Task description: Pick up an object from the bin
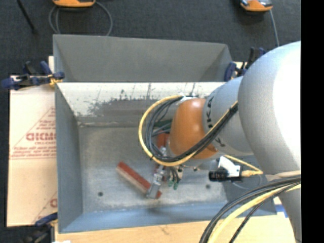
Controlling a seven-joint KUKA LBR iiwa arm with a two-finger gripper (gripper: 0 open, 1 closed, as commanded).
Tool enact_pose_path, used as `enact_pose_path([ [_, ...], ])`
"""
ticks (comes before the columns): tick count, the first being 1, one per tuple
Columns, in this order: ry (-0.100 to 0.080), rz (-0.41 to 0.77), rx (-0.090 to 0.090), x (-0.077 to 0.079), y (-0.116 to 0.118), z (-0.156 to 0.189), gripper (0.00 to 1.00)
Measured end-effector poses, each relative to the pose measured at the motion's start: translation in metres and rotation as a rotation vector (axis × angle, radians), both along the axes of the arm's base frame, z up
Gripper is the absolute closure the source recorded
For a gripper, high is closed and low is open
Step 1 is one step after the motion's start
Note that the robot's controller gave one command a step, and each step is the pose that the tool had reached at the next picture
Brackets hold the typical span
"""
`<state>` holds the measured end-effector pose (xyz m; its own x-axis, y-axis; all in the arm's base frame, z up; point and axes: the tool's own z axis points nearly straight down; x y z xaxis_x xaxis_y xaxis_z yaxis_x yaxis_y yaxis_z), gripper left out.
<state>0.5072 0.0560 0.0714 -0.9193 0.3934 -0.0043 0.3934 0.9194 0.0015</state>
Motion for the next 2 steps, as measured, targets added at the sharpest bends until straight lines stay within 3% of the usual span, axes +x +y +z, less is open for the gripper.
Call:
enact_pose_path([
  [1,0.000,-0.020,0.002,0.0171,0.0380,-0.0002,0.00],
  [2,-0.002,-0.021,0.000,0.0178,0.0352,0.0010,1.00],
])
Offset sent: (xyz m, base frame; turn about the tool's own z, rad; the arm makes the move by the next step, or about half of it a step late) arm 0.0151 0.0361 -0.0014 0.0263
